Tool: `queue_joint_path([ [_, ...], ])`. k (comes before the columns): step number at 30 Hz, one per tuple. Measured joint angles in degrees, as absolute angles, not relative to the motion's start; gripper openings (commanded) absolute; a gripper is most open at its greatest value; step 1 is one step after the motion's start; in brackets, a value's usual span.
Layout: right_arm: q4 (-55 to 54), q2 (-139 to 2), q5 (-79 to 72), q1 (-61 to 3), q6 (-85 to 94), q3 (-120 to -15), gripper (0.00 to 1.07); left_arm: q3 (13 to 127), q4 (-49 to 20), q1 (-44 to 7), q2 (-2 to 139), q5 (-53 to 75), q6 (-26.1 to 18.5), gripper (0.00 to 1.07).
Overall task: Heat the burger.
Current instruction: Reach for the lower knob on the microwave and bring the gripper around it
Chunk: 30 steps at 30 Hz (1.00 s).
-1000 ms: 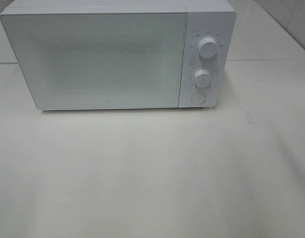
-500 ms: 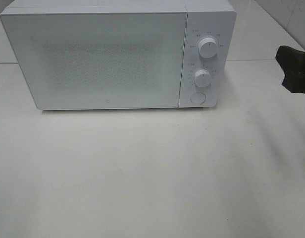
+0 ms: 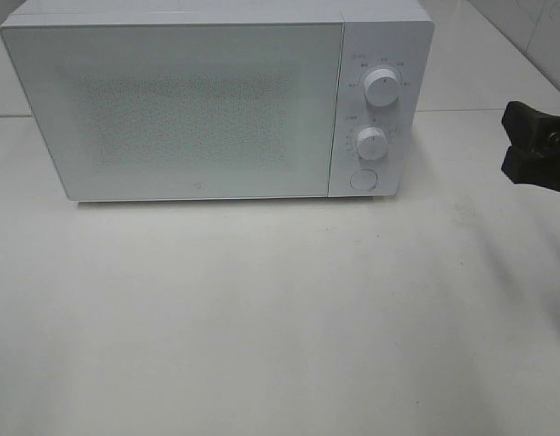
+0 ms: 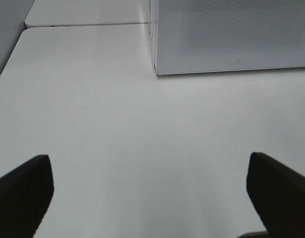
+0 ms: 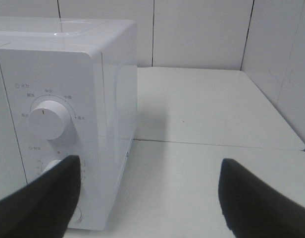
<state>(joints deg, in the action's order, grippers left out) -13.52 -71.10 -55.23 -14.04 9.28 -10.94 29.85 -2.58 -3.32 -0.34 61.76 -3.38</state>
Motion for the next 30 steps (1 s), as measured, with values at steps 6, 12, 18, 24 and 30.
queue_joint_path([
  [6,-24.4,-72.3,-61.0,-21.1,15.7,-10.3,0.75,29.9,-2.6,-3.3,-0.3,61.8,-3.4,0.98],
  [12,-31.7,-81.9,-68.3,-29.5,16.3,-10.1,0.75,29.9,-2.6,-3.3,-0.3,61.8,-3.4,0.98],
  [18,-39.0,-89.6,-68.9,-38.1,16.3,-10.1,0.75,29.9,-2.6,-3.3,-0.3,61.8,-3.4,0.98],
  [24,-44.9,-94.9,-69.0,-43.9,16.3,-12.0,0.75,29.9,-2.6,-3.3,-0.3,61.8,-3.4,0.98],
  [30,-45.4,-98.1,-69.2,-45.3,15.6,-13.9,0.75,29.9,-2.6,-3.3,-0.3,61.8,-3.4,0.98],
])
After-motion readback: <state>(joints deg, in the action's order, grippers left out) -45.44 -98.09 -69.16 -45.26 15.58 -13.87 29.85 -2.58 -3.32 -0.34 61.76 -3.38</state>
